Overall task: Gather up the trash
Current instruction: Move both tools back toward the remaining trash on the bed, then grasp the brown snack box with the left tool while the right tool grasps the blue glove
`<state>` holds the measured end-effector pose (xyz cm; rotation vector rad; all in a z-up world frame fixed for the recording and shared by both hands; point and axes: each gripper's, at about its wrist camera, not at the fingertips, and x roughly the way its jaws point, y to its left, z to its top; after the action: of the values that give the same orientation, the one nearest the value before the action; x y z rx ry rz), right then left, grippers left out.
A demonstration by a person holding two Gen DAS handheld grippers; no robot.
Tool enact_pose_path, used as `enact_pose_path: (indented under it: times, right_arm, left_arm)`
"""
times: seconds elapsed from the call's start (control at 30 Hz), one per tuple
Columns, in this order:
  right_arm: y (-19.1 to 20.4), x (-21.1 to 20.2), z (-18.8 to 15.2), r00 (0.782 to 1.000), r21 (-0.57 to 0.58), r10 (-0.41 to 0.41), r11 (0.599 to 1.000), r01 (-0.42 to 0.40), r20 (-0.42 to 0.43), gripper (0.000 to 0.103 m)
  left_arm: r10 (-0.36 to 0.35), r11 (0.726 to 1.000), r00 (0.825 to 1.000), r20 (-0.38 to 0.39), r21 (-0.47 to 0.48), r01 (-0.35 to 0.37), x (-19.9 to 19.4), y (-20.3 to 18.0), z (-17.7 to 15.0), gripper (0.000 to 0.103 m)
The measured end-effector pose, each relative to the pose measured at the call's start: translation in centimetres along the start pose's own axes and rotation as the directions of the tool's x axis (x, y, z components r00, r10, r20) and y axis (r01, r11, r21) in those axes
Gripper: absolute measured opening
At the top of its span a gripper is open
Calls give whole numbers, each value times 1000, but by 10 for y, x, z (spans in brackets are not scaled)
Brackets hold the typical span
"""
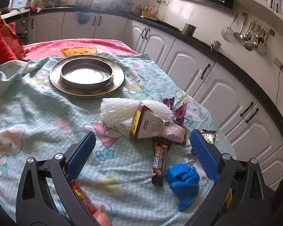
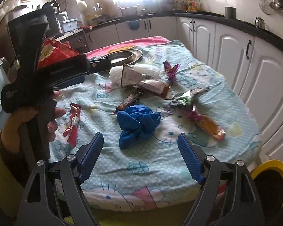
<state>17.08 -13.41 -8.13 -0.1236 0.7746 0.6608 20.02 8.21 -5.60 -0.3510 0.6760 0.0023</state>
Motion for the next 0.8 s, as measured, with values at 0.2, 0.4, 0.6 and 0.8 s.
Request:
enact_pose_path:
  times: [0.2, 0.4, 0.6, 0.8]
  right_arm:
    - [-4, 24, 3, 1000, 4, 0, 1000, 0, -30, 78]
    - [-5, 41, 6, 999, -2, 8, 1000, -8, -51, 74]
    - [-3, 57, 7, 996, -2, 26, 1000, -26, -81, 68]
    - [-3, 65, 3, 994, -5, 31, 999, -32, -108, 53]
  left_arm:
    - [-56, 998, 995, -82, 0, 56, 29, 3, 13, 86]
    - [-116, 992, 980, -163, -71, 106, 57, 15, 13, 79]
    - [-159, 983, 970, -184, -118, 139, 70, 20, 10, 73]
    - [-195, 974, 962, -189, -148, 169, 80, 21, 9, 67]
